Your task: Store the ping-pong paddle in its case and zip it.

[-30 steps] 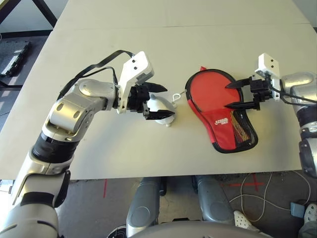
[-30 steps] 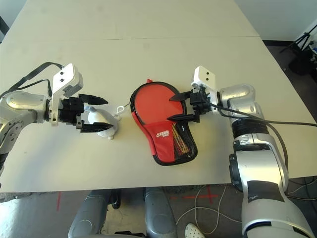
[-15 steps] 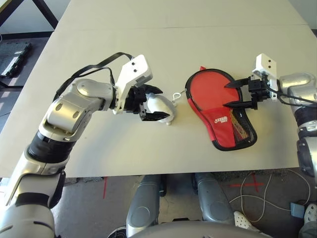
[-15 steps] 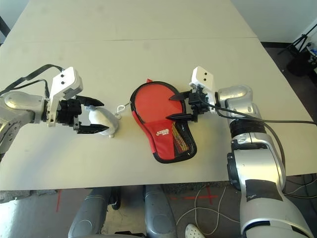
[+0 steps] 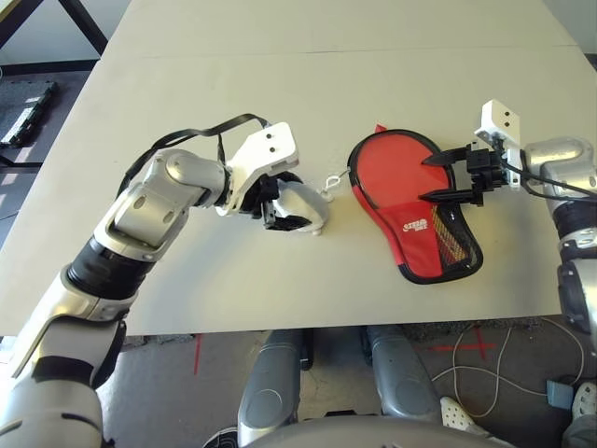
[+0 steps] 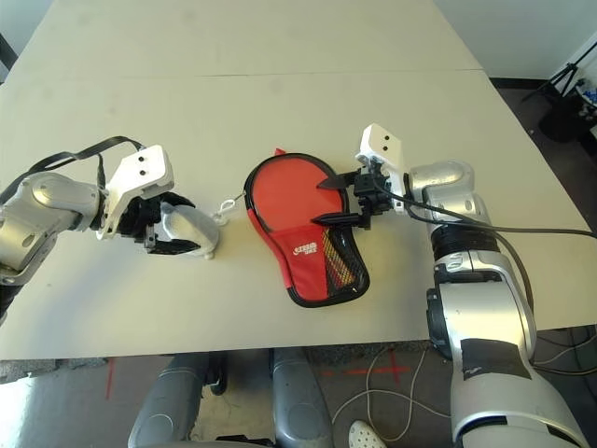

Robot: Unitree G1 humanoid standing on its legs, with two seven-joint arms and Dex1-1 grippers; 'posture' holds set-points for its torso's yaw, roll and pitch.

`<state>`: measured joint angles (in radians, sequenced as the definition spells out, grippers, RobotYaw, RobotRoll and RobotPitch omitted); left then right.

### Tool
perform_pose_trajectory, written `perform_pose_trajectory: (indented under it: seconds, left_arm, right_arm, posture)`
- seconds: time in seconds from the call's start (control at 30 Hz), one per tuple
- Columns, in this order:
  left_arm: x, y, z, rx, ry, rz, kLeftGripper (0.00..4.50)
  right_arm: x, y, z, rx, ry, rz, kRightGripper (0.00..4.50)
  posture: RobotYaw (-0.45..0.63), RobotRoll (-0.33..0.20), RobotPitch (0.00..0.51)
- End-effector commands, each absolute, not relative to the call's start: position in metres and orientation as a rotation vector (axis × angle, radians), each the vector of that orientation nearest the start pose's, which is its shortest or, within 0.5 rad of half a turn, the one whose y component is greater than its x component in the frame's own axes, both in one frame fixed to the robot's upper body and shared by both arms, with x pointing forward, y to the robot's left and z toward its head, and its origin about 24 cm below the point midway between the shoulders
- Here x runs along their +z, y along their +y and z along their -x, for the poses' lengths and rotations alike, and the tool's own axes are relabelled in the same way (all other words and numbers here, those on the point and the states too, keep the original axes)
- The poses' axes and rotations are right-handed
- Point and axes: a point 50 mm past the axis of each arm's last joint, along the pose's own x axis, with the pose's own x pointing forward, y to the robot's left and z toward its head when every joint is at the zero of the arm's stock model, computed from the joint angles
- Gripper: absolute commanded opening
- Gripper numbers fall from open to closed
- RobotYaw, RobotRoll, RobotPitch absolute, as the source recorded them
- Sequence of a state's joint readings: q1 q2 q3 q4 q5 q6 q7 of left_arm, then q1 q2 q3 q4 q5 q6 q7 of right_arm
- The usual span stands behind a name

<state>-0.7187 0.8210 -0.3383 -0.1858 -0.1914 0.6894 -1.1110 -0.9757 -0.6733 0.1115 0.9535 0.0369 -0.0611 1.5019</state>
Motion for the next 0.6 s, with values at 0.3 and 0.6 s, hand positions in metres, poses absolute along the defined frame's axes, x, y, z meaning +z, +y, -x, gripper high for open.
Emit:
perform_pose_trajectory:
  seconds: [0.3, 0.6]
  left_arm:
    - [0.192, 0.158, -0.314, -1.089, 0.353, -0.796, 0.35]
    - [0.207, 0.151, -0.361, -0.872, 0.214, -0.845, 0.33]
  right_arm:
    - [0.147, -0.246, -0.348, 1.221, 0.440, 0.499, 4.50]
    - [0.142, -0.246, -0.344, 1.228, 0.455, 0.502, 4.50]
  posture:
    - [-0.05, 0.000, 0.282]
    - [-0.06, 0.000, 0.281]
